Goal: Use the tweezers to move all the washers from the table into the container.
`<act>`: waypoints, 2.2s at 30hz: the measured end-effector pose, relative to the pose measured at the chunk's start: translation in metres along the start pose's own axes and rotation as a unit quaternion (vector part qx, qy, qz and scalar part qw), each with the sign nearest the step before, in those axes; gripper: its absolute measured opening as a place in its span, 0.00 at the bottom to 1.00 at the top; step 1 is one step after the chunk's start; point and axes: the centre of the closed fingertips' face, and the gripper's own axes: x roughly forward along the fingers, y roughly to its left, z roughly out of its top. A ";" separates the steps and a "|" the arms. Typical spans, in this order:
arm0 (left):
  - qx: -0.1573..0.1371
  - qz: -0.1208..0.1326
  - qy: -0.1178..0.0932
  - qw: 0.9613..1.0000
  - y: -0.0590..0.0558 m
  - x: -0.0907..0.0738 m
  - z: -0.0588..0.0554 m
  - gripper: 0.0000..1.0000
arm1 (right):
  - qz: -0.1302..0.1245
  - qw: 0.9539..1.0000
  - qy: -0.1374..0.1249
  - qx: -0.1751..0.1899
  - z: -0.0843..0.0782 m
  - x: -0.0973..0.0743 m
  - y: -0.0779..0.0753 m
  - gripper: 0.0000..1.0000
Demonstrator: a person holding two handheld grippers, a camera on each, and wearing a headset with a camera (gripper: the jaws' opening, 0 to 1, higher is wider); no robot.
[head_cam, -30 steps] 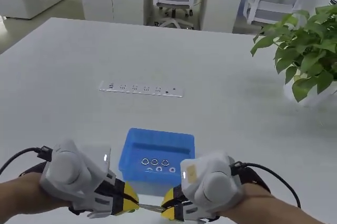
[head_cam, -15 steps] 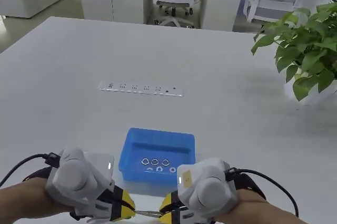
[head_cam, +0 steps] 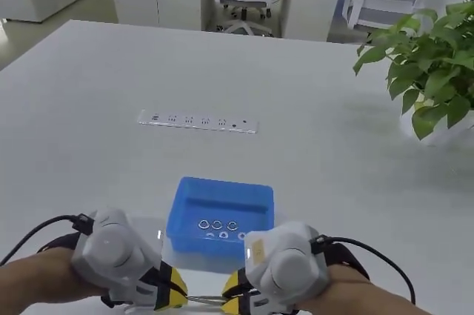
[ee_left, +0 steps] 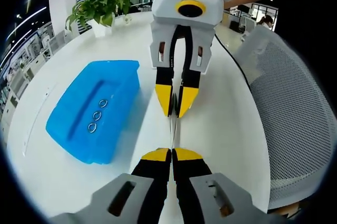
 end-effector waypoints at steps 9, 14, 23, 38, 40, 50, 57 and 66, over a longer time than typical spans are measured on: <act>-0.001 -0.003 0.010 1.000 -0.002 0.004 -0.004 0.06 | 0.002 1.000 0.007 0.001 -0.002 0.002 0.001 0.10; -0.008 -0.001 0.008 1.000 -0.002 0.004 -0.004 0.06 | 0.002 1.000 0.010 0.005 -0.002 0.002 0.001 0.10; -0.011 0.002 0.009 1.000 -0.002 0.005 -0.006 0.06 | 0.003 1.000 0.013 0.010 -0.002 0.004 0.002 0.11; -0.026 0.013 0.007 1.000 -0.001 -0.005 -0.011 0.07 | -0.007 1.000 0.018 -0.002 0.001 0.002 -0.001 0.14; -0.028 0.015 0.005 0.999 -0.001 -0.007 -0.010 0.07 | -0.009 1.000 0.015 -0.003 0.004 0.000 -0.002 0.14; -0.049 0.031 -0.016 0.998 0.002 -0.021 -0.005 0.10 | -0.032 0.999 -0.002 0.000 0.015 -0.018 -0.013 0.16; -0.059 0.050 -0.034 0.996 0.006 -0.036 -0.001 0.11 | -0.048 0.999 -0.013 0.013 0.017 -0.033 -0.017 0.20; -0.091 0.091 -0.083 0.988 0.013 -0.056 0.011 0.25 | -0.088 0.994 -0.035 0.054 0.012 -0.060 -0.027 0.30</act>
